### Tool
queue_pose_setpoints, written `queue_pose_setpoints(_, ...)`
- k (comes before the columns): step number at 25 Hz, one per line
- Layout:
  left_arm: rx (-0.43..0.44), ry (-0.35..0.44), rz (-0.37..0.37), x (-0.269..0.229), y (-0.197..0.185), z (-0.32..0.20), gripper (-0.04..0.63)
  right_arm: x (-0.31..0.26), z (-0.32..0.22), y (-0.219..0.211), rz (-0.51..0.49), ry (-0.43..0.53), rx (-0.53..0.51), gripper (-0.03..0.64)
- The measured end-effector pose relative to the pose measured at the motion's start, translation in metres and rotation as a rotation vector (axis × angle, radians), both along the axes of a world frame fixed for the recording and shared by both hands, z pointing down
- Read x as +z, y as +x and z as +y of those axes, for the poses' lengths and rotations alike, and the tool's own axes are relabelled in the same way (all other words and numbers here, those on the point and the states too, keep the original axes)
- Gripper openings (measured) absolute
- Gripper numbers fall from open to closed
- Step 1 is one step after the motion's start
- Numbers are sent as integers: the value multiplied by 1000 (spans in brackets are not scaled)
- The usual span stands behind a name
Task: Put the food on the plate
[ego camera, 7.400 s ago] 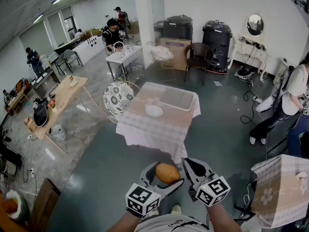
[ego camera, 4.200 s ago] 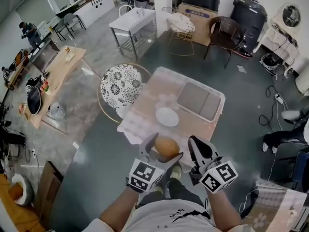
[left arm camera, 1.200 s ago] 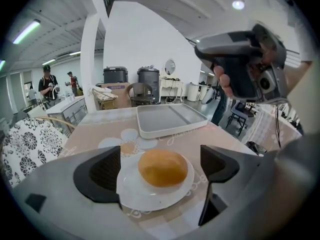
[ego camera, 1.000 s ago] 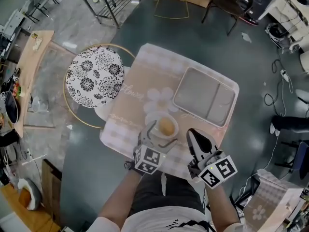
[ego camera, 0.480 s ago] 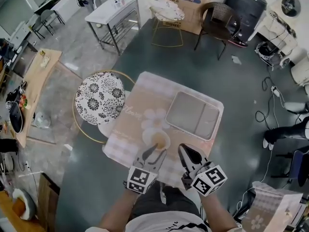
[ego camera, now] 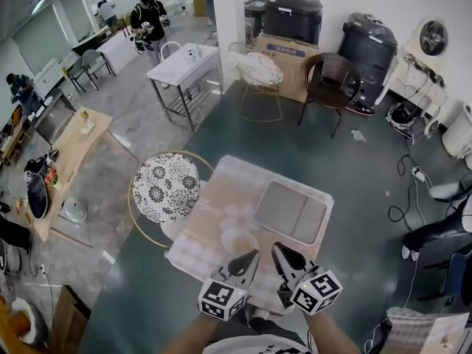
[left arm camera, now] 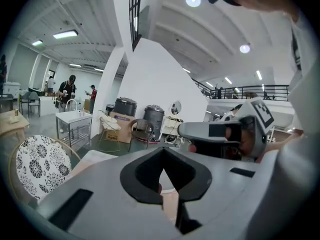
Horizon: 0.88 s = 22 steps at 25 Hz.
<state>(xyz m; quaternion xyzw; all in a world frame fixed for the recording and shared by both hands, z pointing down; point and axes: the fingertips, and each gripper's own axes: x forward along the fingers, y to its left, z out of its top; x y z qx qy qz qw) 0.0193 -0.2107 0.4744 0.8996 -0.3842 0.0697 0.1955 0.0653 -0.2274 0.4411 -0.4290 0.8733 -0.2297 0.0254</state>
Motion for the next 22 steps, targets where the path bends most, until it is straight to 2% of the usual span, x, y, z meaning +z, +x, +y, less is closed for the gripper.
queue_pose_setpoints(3,3,29,37,-26,12,4,8,-16,5,5,5,18,-10,14)
queue_pose_setpoints(7,-35,38,76,-55,14,3,6,-39,10,2,6,53,-25,14)
queue_pose_setpoints(17,-86,97,84,-114,19,8,5,-78,20,9,7,113,-31,14)
queue_pose_setpoints(22,-115,127,80,-129,15,12,5,-89,25,14,45,142,-31,14)
